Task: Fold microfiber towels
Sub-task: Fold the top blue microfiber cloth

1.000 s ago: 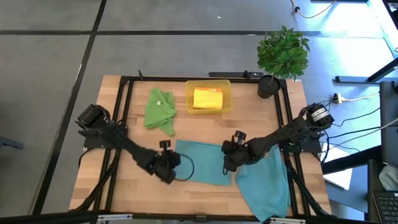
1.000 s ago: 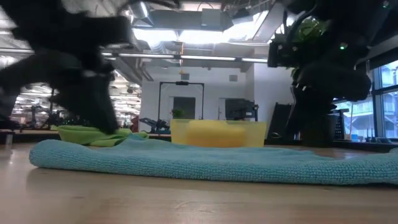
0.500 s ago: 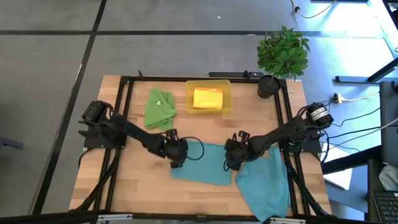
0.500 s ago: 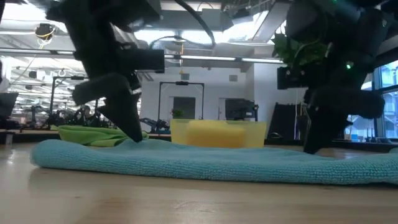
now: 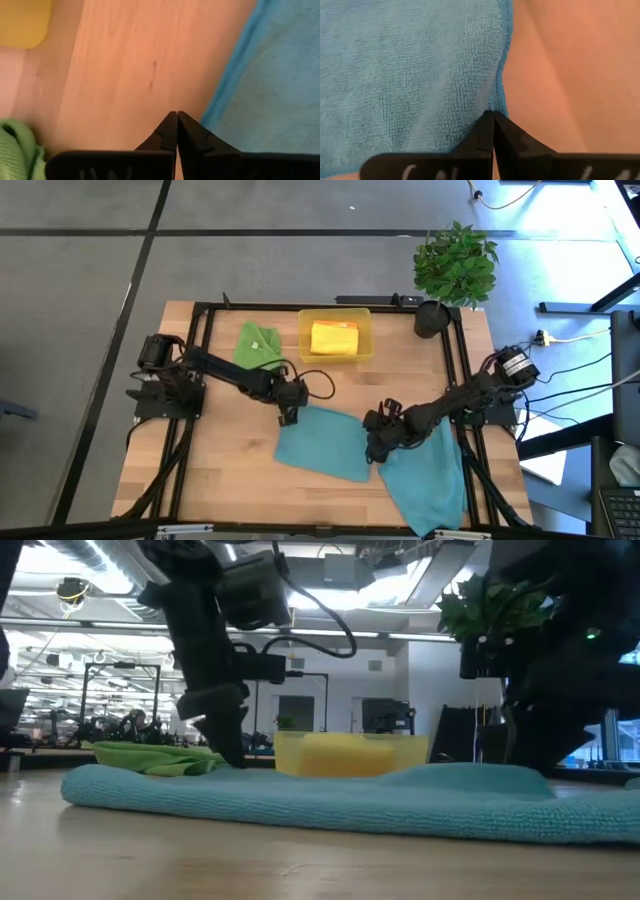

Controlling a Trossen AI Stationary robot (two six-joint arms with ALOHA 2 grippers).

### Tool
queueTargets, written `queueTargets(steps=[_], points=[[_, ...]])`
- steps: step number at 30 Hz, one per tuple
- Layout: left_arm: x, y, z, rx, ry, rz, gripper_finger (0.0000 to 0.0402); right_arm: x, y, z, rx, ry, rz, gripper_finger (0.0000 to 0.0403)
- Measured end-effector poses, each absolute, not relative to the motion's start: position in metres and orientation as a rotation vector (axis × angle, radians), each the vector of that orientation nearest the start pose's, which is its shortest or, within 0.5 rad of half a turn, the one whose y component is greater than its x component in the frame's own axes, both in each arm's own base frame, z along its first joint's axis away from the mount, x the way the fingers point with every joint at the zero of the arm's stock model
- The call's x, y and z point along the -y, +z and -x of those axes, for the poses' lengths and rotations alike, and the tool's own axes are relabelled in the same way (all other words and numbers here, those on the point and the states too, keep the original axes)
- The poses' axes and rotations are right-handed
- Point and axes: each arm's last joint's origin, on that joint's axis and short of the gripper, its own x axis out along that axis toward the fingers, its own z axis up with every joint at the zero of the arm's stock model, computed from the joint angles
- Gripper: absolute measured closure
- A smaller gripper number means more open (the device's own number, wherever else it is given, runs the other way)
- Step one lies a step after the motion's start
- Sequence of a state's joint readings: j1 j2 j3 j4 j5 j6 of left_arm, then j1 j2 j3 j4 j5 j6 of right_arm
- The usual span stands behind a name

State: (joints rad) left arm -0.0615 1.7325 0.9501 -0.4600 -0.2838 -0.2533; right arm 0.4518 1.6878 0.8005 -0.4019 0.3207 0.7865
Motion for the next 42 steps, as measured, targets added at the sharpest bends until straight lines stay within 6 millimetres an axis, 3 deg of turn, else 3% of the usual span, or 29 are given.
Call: queueTargets(steps=[7,15,21,25,32,42], points=[[0.004,0.153,-0.309,-1.156,0.335,0.002,0.0401,-0.126,0.121,-0.248,-1.146,-0.343,-0.255,0.0396],[0.047,0.163,-0.306,-1.086,0.246,-0.029,0.0401,-0.124,0.121,-0.247,-1.147,-0.371,-0.257,0.0396],[0.066,0.139,-0.3,-1.149,0.216,-0.042,0.0401,-0.118,0.12,-0.248,-1.157,-0.405,-0.252,0.0396],[0.059,0.129,-0.303,-1.154,0.245,-0.034,0.0401,-0.116,0.12,-0.248,-1.157,-0.416,-0.247,0.0396],[0.028,0.128,-0.311,-1.129,0.295,-0.07,0.0401,-0.117,0.12,-0.248,-1.167,-0.413,-0.277,0.0396],[-0.018,0.129,-0.317,-1.137,0.262,-0.263,0.04,-0.131,0.12,-0.242,-1.19,-0.4,-0.412,0.0396]])
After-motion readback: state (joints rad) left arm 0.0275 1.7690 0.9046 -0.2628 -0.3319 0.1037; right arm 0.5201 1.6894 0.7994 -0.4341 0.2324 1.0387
